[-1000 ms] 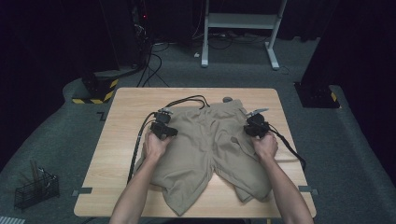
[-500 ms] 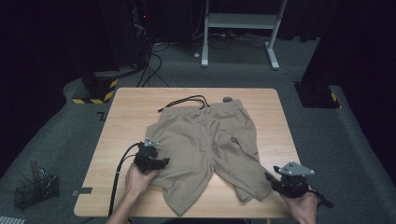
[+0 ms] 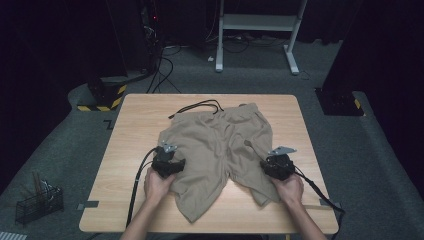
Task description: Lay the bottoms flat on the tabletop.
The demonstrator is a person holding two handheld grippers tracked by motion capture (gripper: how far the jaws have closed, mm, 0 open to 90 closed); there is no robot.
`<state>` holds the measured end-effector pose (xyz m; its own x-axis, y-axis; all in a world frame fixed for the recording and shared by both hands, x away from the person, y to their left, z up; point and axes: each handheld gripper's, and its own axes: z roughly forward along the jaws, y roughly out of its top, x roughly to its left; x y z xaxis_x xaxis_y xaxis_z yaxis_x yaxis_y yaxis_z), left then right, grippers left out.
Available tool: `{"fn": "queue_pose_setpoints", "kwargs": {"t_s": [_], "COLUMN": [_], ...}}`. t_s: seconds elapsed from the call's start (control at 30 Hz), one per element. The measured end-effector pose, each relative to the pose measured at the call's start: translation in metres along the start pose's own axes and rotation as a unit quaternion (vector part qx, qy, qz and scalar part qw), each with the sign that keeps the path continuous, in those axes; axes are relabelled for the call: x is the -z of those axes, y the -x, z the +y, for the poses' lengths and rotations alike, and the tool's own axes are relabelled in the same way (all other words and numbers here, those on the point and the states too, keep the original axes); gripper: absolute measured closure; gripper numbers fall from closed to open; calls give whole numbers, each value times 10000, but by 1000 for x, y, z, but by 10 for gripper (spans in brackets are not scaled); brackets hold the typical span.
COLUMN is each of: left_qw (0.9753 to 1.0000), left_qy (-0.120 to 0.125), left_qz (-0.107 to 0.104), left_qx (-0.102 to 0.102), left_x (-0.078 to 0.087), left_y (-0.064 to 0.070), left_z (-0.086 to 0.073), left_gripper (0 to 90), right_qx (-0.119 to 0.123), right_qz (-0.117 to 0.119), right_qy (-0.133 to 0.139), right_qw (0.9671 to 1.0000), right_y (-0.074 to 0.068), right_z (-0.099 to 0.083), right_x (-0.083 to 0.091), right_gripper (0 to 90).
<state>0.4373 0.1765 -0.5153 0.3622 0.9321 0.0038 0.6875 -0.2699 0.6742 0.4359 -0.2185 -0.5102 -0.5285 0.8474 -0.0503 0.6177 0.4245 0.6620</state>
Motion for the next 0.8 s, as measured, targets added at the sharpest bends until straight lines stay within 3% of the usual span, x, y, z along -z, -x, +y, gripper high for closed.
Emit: {"fn": "queue_pose_setpoints", "kwargs": {"t_s": [0.17,0.23,0.3,0.37,0.43,0.5,0.57,0.63,0.67,0.77,0.8], "left_qw": [9998,9994,9990,9994,9993,9986,9986,9989,9985,9976,9980], "left_qy": [-74,-84,12,165,261,234,154,24,15,214,267], "left_qz": [124,190,126,31,-59,-310,-375,-342,-366,-404,-354], "left_qx": [147,280,427,314,269,364,345,318,414,521,452], "left_x": [-26,-26,-16,1,20,32,35,30,27,25,25], "left_y": [-6,-10,-12,-11,-11,-12,-10,-10,-11,-12,-12], "left_z": [31,33,28,19,9,-1,-10,-19,-22,-28,-29], "left_gripper": [373,411,435,439,428,422,417,409,409,407,407], "right_qx": [-270,-323,-415,-478,-330,-85,199,437,454,344,283], "right_qz": [-274,-369,-391,-286,-165,-9,214,257,286,514,597], "right_qy": [-48,-114,74,368,578,608,509,333,232,-72,67], "right_qw": [9992,9987,9983,9978,9976,9981,9983,9982,9983,9981,9978], "right_y": [19,28,35,37,31,21,7,-6,-9,-8,-6], "right_z": [29,32,27,15,-1,-17,-31,-41,-43,-44,-44], "right_x": [-26,-28,-15,10,39,61,72,70,65,42,39], "right_gripper": [595,549,548,541,539,537,539,546,561,700,794]}}
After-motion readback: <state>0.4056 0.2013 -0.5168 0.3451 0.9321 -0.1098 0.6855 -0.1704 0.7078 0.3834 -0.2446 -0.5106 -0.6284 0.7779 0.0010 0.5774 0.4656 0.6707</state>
